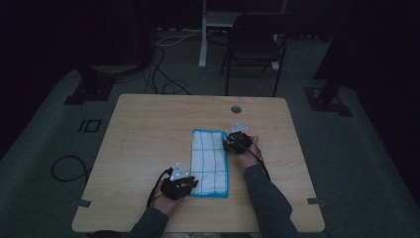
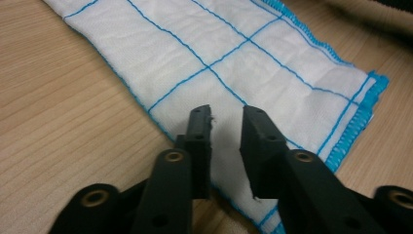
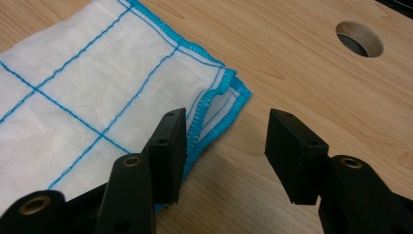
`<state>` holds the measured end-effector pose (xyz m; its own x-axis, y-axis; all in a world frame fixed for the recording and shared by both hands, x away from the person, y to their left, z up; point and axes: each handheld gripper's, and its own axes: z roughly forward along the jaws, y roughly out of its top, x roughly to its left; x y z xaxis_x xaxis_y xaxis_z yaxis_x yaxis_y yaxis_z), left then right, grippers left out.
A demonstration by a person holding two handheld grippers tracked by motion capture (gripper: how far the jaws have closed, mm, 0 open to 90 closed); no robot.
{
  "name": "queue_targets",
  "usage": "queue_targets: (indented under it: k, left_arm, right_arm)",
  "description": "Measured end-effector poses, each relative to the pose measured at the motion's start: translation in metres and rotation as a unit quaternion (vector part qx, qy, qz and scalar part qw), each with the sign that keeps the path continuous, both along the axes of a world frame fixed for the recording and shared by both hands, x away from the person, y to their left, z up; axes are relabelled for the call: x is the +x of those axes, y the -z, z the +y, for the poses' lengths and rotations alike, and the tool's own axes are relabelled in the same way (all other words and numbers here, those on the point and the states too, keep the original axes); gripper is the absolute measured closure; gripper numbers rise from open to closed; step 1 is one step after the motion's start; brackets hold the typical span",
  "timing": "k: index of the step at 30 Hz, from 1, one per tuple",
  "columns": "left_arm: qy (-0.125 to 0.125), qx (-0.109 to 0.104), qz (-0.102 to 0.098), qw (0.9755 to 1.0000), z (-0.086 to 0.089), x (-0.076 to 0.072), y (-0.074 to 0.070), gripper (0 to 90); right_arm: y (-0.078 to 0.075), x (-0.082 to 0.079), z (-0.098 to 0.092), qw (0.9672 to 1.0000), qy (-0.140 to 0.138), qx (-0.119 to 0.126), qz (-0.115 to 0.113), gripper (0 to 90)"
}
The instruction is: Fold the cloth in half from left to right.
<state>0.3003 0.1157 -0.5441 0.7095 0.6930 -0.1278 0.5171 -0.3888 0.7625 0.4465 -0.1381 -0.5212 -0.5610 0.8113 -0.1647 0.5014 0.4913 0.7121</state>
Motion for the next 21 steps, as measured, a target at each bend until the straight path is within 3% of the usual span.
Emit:
queue_targets:
  k: [3,7,16,21]
  left_arm:
    - [-0.009,-0.008,0.003,0.9999,0.002,0.002,0.0,69.7]
    - [-0.019,-0.005,0.001,0.9998,0.004,0.007,-0.002,65.8]
    - [-0.032,-0.017,0.007,0.9993,0.011,0.023,-0.006,64.2]
    - [-0.033,-0.014,-0.002,0.9994,0.011,0.032,-0.011,63.5]
  right_arm:
    - [-0.001,0.0,-0.002,1.0,0.002,0.0,-0.002,50.4]
    - [-0.002,0.0,-0.004,1.0,0.005,0.001,-0.002,50.5]
    - [-0.001,0.001,-0.008,1.0,0.002,-0.001,-0.002,50.6]
    - [-0.003,0.0,-0.01,1.0,0.003,0.002,-0.002,50.6]
